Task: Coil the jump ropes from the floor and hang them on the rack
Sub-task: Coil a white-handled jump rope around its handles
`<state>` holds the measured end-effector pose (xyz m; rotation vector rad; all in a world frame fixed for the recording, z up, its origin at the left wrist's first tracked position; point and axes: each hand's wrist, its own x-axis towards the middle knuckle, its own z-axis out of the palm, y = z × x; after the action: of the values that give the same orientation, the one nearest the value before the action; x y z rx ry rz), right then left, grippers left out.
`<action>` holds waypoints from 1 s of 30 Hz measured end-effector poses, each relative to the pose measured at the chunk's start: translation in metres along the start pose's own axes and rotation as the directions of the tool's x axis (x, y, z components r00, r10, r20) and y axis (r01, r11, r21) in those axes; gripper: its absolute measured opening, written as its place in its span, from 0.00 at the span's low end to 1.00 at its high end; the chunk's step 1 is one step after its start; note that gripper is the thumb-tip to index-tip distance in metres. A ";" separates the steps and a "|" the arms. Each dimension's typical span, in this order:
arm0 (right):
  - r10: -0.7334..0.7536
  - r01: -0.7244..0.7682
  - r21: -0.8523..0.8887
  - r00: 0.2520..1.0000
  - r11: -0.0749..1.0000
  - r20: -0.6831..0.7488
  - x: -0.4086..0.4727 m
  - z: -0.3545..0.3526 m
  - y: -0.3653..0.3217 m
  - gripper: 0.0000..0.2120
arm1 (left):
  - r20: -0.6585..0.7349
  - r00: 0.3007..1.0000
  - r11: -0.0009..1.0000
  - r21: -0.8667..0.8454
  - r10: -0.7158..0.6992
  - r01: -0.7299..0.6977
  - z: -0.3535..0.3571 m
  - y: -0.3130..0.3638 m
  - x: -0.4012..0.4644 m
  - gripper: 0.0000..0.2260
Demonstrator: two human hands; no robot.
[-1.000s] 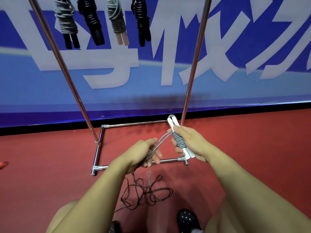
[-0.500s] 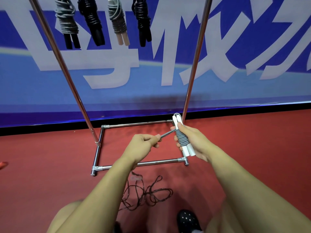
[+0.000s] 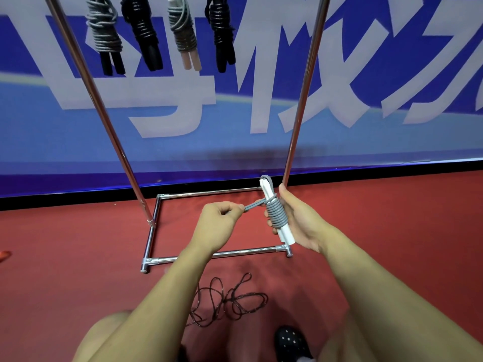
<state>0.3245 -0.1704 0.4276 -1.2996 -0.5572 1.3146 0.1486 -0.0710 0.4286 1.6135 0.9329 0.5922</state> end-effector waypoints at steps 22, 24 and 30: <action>-0.151 0.114 -0.180 0.966 0.977 -0.210 0.017 0.015 0.009 0.21 | -0.045 0.999 1.000 0.000 0.014 -0.014 0.008 0.011 -0.011 0.14; -0.149 0.101 -0.228 0.968 0.968 -0.203 0.019 0.015 0.011 0.20 | -0.015 1.000 0.999 0.041 0.026 -0.025 0.007 0.013 -0.013 0.14; -0.048 0.030 -0.104 0.983 0.994 -0.178 0.027 0.017 0.017 0.23 | -0.003 0.998 0.984 0.168 0.064 -0.063 0.006 0.011 -0.014 0.17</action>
<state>0.3100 -0.1442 0.4075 -1.4677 -0.5248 1.1343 0.1484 -0.0862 0.4393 1.7983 0.9616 0.5764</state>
